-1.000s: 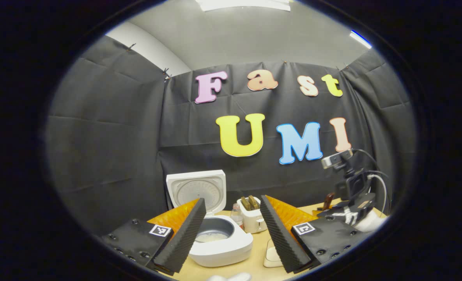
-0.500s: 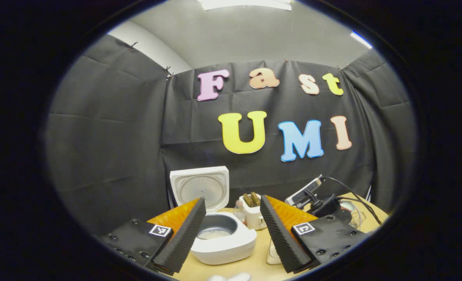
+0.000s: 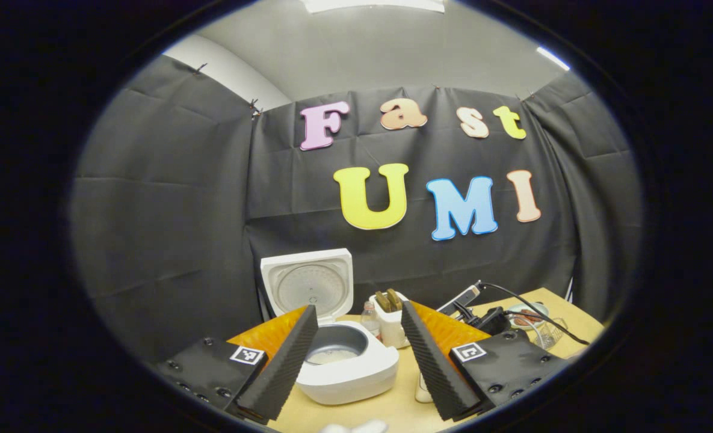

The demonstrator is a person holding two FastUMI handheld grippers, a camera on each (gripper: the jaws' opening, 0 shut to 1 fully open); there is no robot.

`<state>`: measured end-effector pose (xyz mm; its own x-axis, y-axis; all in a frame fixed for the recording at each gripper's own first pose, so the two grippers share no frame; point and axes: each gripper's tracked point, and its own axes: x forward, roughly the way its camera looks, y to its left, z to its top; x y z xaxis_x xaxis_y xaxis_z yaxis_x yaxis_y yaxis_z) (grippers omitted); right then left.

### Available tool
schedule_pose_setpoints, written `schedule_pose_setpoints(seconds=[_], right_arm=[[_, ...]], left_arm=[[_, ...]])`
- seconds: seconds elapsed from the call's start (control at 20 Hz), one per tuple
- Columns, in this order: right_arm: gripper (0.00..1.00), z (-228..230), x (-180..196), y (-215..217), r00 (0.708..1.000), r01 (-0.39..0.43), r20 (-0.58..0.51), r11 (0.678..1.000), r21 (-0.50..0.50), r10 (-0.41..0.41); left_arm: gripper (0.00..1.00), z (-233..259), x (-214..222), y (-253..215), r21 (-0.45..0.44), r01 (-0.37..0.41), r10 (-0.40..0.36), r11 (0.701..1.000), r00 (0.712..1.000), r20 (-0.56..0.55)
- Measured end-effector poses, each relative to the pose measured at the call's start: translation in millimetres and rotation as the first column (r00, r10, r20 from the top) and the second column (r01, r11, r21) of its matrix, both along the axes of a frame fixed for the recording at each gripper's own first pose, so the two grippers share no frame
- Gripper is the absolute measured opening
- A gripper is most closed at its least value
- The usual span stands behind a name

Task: Close the left gripper, press the button to open the rice cooker; take a wooden spoon from the chopstick holder with the right hand, scoop a spoonful of rice and pour it into the rice cooker, then put the wooden spoon back into the chopstick holder.

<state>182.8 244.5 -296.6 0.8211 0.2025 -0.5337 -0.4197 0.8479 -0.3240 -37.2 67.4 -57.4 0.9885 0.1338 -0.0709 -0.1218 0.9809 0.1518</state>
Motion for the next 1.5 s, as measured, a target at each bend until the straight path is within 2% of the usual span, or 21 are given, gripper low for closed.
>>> schedule_pose_setpoints(seconds=[0.15,0.35,0.45,0.55,0.65,0.75,0.95,1.2,1.35,1.5], right_arm=[[0.15,-6,-7,14,0.998,0.016,-0.062,0.994,0.109,-0.009],[0.15,-1,-14,41,0.991,0.040,-0.135,0.959,0.280,-0.001],[0.15,5,-19,54,0.983,0.059,-0.181,0.924,0.378,0.011],[0.15,7,-21,64,0.972,0.102,-0.235,0.873,0.476,0.015],[0.15,8,-18,62,0.965,0.133,-0.262,0.835,0.534,0.014],[0.15,8,-15,56,0.953,0.184,-0.303,0.773,0.607,0.011],[0.15,9,-9,39,0.921,0.303,-0.390,0.613,0.730,0.008],[0.15,26,-5,19,0.906,0.360,-0.421,0.449,0.818,0.040],[0.15,37,2,-2,0.897,0.408,-0.440,0.300,0.862,0.044],[0.15,39,4,-23,0.883,0.452,-0.466,0.173,0.875,0.050]], left_arm=[[0.95,3,1,4,0.005,0.000,0.000,1.000,1.000,-0.001],[0.95,3,2,7,0.025,0.006,-0.006,1.000,1.000,-0.007],[0.95,2,1,9,0.023,0.006,-0.005,1.000,1.000,-0.011],[0.95,2,1,10,0.021,0.004,-0.004,1.000,1.000,-0.016],[0.95,3,0,12,0.023,0.002,-0.002,1.000,1.000,-0.015],[0.95,4,-1,14,0.026,-0.001,0.001,1.000,1.000,-0.013],[0.95,0,-3,15,0.016,-0.008,0.009,1.000,1.000,-0.024],[0.99,-6,-2,27,0.020,-0.036,0.037,0.999,0.998,-0.041],[0.98,0,-2,35,0.030,-0.060,0.061,0.998,0.997,-0.039],[0.96,9,-2,38,0.035,-0.071,0.072,0.997,0.997,-0.026]])
